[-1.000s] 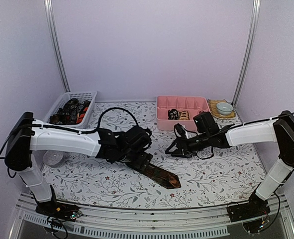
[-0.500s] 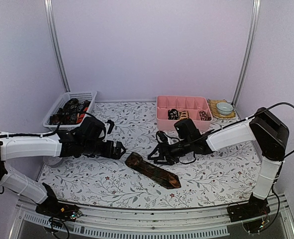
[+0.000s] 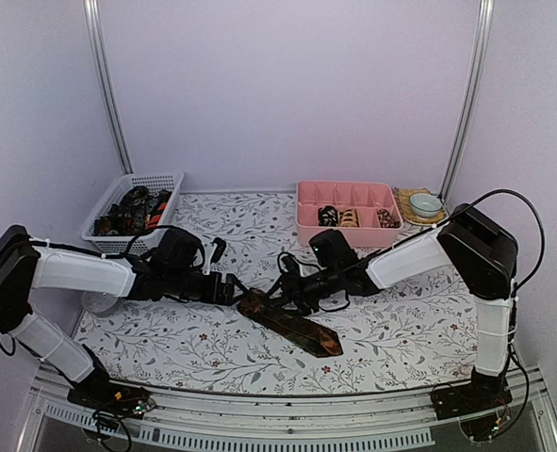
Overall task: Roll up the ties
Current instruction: Roll the tie at the center of the board.
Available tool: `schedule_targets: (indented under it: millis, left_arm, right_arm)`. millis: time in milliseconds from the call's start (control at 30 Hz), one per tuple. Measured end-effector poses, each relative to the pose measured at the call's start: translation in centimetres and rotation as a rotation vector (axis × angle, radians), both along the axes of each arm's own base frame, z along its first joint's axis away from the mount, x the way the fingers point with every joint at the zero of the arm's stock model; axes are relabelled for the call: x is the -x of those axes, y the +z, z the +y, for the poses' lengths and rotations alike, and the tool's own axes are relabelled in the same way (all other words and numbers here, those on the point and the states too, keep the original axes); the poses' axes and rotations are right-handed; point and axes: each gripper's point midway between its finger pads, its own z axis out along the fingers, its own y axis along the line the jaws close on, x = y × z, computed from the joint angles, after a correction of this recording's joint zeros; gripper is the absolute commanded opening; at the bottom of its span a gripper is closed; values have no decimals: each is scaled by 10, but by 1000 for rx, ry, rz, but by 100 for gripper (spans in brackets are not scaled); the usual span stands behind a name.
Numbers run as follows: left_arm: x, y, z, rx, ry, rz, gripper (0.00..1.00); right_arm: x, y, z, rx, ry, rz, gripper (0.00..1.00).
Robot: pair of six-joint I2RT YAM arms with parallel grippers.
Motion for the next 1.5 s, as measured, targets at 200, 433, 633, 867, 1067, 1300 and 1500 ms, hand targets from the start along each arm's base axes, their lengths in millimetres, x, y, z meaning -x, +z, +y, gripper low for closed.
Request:
schedule_targets:
  millis: [200,433,633,867,1067,1300,1500]
  left_arm:
    - [2,-8,-6,11,-23,22,83]
    - [4,-15,-9,17,-40,42,81]
    - [3,-12,-13,34,-50,37,82]
    - [4,-9,-17,58,-69,34,84]
    - [4,-12,-17,62,-77,42,86]
    - [-8,-17,-7,55,-90,18,91]
    - [-1,-38,-14,73,-214,49,89]
  right_arm:
    - [-3,-2,9,-10,-4,21,49]
    - [-4,-9,13,-8,-8,41,42]
    - [-4,-15,15,-2,-7,54,35]
    - [-2,-31,14,19,-7,74,28]
    - [-2,-35,15,12,3,65,28]
    - [-3,-37,18,-3,17,60,27]
    - [-3,-37,19,-10,22,56,27]
